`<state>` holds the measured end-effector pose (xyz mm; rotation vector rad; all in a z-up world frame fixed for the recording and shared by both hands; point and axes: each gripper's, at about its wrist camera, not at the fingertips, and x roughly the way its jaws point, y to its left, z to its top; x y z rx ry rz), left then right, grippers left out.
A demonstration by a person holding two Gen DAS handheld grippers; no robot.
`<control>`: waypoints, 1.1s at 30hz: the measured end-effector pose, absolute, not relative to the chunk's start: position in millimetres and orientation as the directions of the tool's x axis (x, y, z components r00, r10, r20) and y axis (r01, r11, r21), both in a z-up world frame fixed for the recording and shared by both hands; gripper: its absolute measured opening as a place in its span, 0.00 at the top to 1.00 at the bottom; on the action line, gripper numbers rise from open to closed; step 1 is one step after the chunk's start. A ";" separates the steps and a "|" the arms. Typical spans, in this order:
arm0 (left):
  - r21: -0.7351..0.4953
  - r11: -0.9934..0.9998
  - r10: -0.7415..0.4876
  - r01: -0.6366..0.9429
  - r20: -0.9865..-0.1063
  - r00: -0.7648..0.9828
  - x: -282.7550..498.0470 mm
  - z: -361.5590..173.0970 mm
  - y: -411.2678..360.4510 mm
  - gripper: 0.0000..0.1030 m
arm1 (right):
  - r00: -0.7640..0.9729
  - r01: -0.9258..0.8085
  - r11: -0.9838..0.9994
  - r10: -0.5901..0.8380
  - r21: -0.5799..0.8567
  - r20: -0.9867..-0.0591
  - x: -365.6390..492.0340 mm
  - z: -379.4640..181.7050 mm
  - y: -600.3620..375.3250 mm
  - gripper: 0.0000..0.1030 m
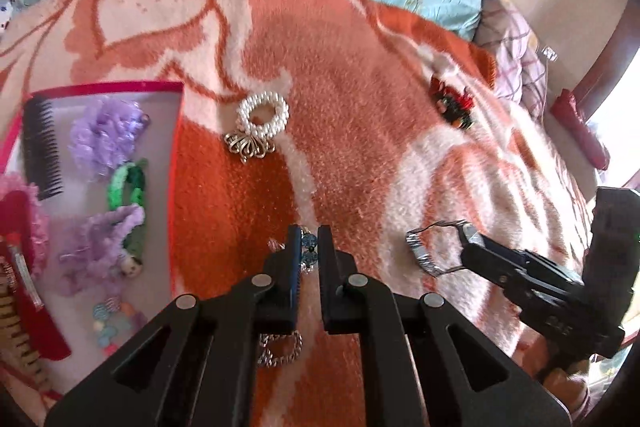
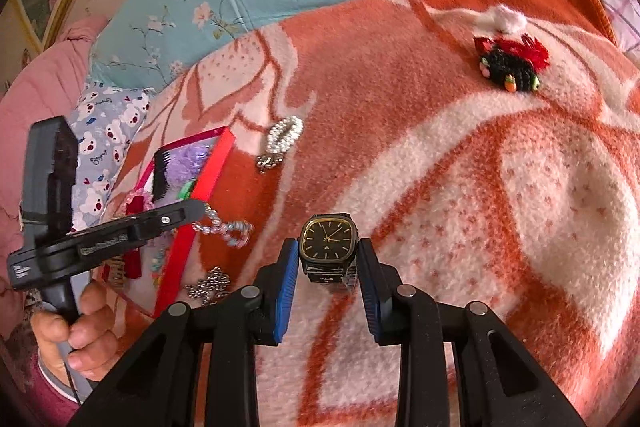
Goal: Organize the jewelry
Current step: 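Close the right tool on the wristwatch while the left tool grips the crystal bead bracelet, then carry the watch in the right tool and crystal bracelet in the left tool into the box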
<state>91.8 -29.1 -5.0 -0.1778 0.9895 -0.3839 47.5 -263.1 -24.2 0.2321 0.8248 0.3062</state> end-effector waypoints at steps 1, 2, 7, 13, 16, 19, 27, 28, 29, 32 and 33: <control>-0.322 0.917 -0.397 0.234 -0.773 0.495 90.2 -1.6 -29.3 0.94 | 0.640 -0.182 0.930 0.358 0.318 -0.680 46.3 -22.1 -260.8 0.71; -0.326 0.916 -0.401 0.233 -0.765 0.504 86.4 2.9 -24.7 0.94 | 0.641 -0.186 0.930 0.359 0.317 -0.678 45.3 -20.7 -259.0 0.71; -0.341 0.914 -0.406 0.222 -0.735 0.544 71.6 21.6 -2.7 0.94 | 0.639 -0.208 0.924 0.376 0.320 -0.671 43.2 -14.1 -249.2 0.71; -0.346 0.917 -0.393 0.196 -0.708 0.587 57.2 37.8 22.9 0.94 | 0.638 -0.246 0.918 0.395 0.311 -0.661 40.2 -4.5 -230.6 0.71; -0.350 0.920 -0.383 0.178 -0.695 0.609 51.0 45.7 36.9 0.94 | 0.637 -0.271 0.913 0.408 0.306 -0.654 38.7 2.1 -219.0 0.71; -0.355 0.921 -0.371 0.159 -0.682 0.630 45.7 51.9 51.3 0.94 | 0.635 -0.296 0.906 0.422 0.302 -0.647 38.1 7.9 -207.3 0.71; -0.354 0.931 -0.320 0.092 -0.667 0.673 31.7 59.8 91.1 0.94 | 0.604 -0.367 0.877 0.477 0.309 -0.638 39.3 15.5 -170.3 0.71; -0.353 0.932 -0.315 0.086 -0.668 0.674 29.5 59.6 93.9 0.94 | 0.598 -0.378 0.873 0.485 0.310 -0.638 39.9 15.9 -164.5 0.71; -0.353 0.932 -0.310 0.079 -0.668 0.676 27.8 59.2 97.4 0.94 | 0.593 -0.386 0.869 0.491 0.311 -0.638 40.1 16.1 -159.9 0.71; -0.353 0.934 -0.295 0.055 -0.674 0.678 23.2 55.4 109.7 0.94 | 0.578 -0.415 0.856 0.510 0.309 -0.637 40.1 16.9 -143.5 0.71; -0.354 0.934 -0.290 0.047 -0.677 0.677 21.9 53.3 113.7 0.94 | 0.573 -0.424 0.852 0.516 0.308 -0.637 40.0 16.9 -137.9 0.71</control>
